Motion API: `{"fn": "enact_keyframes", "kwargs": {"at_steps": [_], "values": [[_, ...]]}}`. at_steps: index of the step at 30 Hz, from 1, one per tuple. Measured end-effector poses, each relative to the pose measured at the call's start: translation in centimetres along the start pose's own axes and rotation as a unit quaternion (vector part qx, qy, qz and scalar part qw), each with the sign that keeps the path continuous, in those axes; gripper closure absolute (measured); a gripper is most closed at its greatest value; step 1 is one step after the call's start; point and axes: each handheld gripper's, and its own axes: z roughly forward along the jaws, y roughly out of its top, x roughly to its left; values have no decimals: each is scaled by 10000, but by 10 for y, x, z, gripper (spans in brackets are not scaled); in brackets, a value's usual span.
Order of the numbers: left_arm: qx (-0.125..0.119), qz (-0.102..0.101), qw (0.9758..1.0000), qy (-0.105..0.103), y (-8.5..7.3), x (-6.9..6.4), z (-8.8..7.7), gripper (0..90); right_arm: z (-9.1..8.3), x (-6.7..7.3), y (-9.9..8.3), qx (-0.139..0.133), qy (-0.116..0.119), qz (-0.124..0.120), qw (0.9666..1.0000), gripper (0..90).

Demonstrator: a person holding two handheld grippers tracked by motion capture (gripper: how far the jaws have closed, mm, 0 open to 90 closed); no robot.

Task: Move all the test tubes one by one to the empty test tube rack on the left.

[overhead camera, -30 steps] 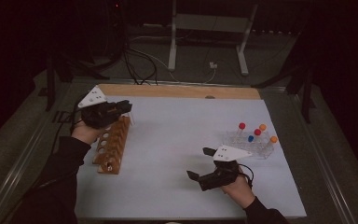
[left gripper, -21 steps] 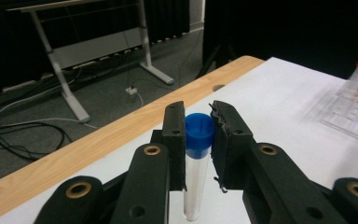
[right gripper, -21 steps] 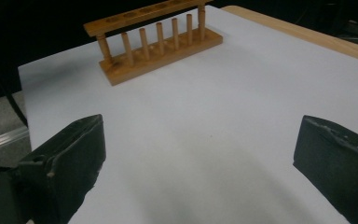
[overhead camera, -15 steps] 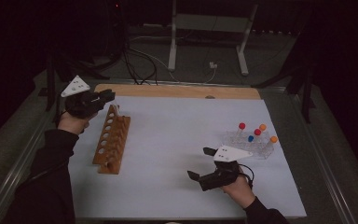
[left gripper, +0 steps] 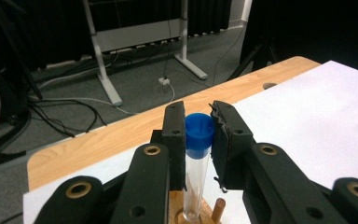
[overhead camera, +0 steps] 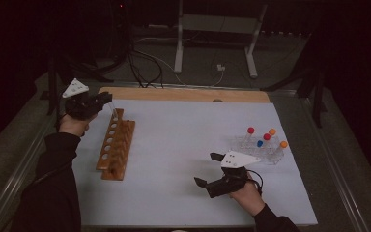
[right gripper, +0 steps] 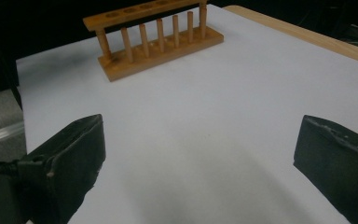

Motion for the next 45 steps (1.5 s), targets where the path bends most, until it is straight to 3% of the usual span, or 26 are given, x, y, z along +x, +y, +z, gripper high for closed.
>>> {"fn": "enact_keyframes", "kwargs": {"at_steps": [8,10,14,18,29,40,42,45], "values": [[164,-17,9999,25,-17,0,8,775,0,-1,-2,-67,-95,-106,9999,19],[205,-27,9998,36,-21,0,10,774,0,-3,0,3,54,2,10000,19],[228,-70,9997,37,-28,0,14,774,-4,0,1,-165,-73,-61,9998,19],[259,-157,9995,23,-36,1,18,775,-8,0,2,-324,-57,-82,9994,19],[232,-161,9995,123,-52,-3,24,774,-12,-2,2,-281,-85,-12,9996,19],[330,-98,9993,128,-56,-5,26,767,-15,-3,3,-356,-55,71,9993,19],[388,-76,9991,120,-55,-6,26,756,-16,-3,2,-478,-90,15,9988,19],[344,-127,9993,89,-50,-8,23,604,-18,-3,3,-606,-126,-40,9981,19]]}}
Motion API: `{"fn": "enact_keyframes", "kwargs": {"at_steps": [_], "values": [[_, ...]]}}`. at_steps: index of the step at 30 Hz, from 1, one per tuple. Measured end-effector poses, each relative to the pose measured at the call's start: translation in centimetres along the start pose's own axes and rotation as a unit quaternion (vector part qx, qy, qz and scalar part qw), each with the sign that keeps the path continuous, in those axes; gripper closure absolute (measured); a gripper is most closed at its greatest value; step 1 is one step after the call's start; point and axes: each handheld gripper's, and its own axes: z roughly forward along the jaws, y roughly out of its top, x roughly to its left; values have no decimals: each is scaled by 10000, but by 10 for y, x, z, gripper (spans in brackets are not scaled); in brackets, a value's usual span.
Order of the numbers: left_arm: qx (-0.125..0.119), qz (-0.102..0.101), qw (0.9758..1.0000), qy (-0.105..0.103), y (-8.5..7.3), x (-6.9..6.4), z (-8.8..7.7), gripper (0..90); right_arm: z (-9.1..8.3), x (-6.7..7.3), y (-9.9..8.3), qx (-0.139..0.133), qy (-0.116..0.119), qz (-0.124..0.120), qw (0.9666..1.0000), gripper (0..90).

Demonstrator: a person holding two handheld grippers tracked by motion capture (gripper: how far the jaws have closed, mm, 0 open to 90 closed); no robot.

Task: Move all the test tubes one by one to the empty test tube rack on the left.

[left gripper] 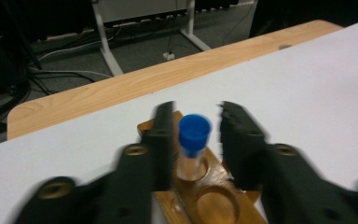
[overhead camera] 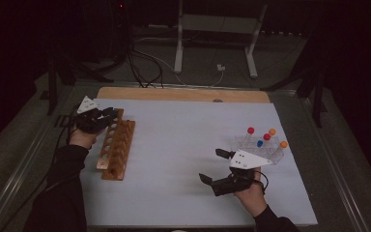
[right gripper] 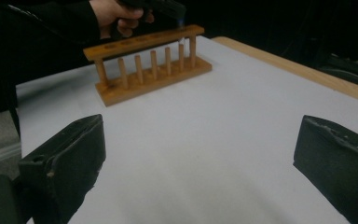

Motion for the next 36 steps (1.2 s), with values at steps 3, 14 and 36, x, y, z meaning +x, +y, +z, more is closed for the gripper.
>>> {"fn": "enact_keyframes", "kwargs": {"at_steps": [3,14,36], "values": [[-70,14,9998,-164,9,-6,-8,448,-3,-1,1,14,-33,-35,10000,19],[-416,223,9909,-1258,29,-57,-39,75,-32,-21,5,-3,-861,264,9959,19],[-178,626,9654,-2526,-2,-147,-49,39,-73,-63,-26,502,-2877,1179,9491,349]]}}
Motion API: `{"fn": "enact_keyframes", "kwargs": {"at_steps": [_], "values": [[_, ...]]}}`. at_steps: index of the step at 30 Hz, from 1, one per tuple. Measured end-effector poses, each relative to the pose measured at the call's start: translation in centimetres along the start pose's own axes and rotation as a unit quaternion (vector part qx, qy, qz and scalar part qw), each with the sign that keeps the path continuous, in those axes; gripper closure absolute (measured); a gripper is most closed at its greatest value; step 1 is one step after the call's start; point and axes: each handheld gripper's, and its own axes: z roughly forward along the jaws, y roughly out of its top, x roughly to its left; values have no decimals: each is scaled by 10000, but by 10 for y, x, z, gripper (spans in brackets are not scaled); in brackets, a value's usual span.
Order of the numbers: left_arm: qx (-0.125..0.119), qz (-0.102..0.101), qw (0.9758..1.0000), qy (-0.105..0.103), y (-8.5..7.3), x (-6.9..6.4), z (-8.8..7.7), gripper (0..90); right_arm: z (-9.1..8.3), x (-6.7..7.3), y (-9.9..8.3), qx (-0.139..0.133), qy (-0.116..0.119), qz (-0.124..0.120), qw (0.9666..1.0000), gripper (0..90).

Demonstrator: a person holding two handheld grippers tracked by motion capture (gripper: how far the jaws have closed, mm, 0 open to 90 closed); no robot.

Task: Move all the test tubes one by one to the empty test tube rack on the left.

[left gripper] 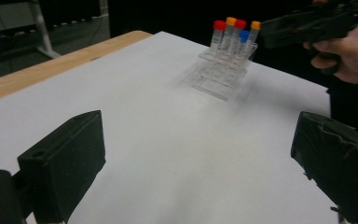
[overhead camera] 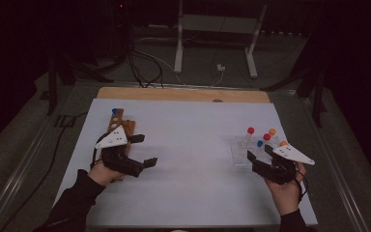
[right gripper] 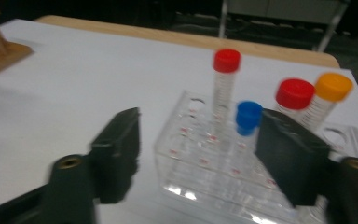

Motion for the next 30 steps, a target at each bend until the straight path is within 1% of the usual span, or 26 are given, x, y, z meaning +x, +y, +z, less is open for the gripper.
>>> {"fn": "enact_keyframes", "kwargs": {"at_steps": [2,3,5,7,10,12,15,16,21,23,27,30], "values": [[32,18,10000,-25,-1,-2,1,39,3,-4,-2,90,-64,27,9999,408],[37,19,10000,-51,-1,-3,1,39,5,-5,-3,152,-104,27,9998,416],[75,32,10000,-30,-3,-4,0,39,9,-8,-5,261,-210,26,9994,450],[76,5,10000,-40,-5,-5,0,39,13,-11,-6,353,-238,79,9991,490],[95,-24,9999,-46,-7,-5,0,39,19,-14,-8,491,-360,76,9981,541],[93,-5,9999,-42,-8,-6,0,40,23,-16,-8,541,-395,85,9977,562],[121,51,9999,-3,-7,-6,0,40,28,-19,-9,585,-416,117,9973,606],[126,54,9999,4,-7,-5,0,40,29,-20,-9,595,-408,175,9972,617],[119,6,9999,3,-9,-3,0,40,32,-25,-10,628,-385,223,9970,661],[126,11,9999,10,-9,-3,0,40,34,-25,-10,658,-338,239,9970,671],[151,-13,9999,25,-11,-1,1,40,36,-25,-10,683,-337,230,9968,714],[171,-17,9998,38,-12,0,1,40,36,-24,-10,690,-359,133,9969,755]]}}
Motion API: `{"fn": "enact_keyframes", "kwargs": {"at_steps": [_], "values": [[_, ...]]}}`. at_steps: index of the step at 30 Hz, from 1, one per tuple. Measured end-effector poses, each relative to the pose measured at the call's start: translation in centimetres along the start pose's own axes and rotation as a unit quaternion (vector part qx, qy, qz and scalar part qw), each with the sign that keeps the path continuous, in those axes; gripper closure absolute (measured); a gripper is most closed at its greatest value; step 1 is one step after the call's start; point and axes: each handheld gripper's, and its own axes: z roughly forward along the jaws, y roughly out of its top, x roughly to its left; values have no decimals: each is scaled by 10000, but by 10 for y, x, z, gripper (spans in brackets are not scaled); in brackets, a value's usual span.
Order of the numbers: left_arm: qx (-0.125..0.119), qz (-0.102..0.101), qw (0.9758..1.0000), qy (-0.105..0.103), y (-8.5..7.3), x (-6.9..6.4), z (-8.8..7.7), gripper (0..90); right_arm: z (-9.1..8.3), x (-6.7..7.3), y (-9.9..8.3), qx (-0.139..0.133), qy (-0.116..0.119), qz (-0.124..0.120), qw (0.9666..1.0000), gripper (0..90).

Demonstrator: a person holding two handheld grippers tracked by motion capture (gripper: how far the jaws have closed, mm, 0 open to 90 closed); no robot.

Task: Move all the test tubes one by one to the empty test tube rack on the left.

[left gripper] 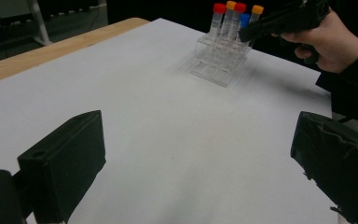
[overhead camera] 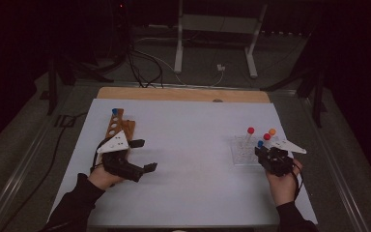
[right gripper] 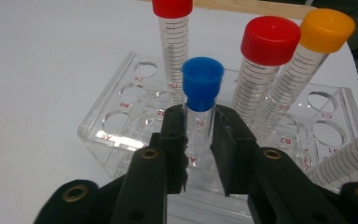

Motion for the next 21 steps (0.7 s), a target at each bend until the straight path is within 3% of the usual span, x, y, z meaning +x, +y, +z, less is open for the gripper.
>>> {"fn": "enact_keyframes", "kwargs": {"at_steps": [8,21], "values": [[2,-36,10000,-29,0,1,0,40,-2,1,2,36,36,-99,9999,768],[-10,-36,10000,-40,1,1,-1,40,-21,3,17,-285,43,-246,9993,768]]}}
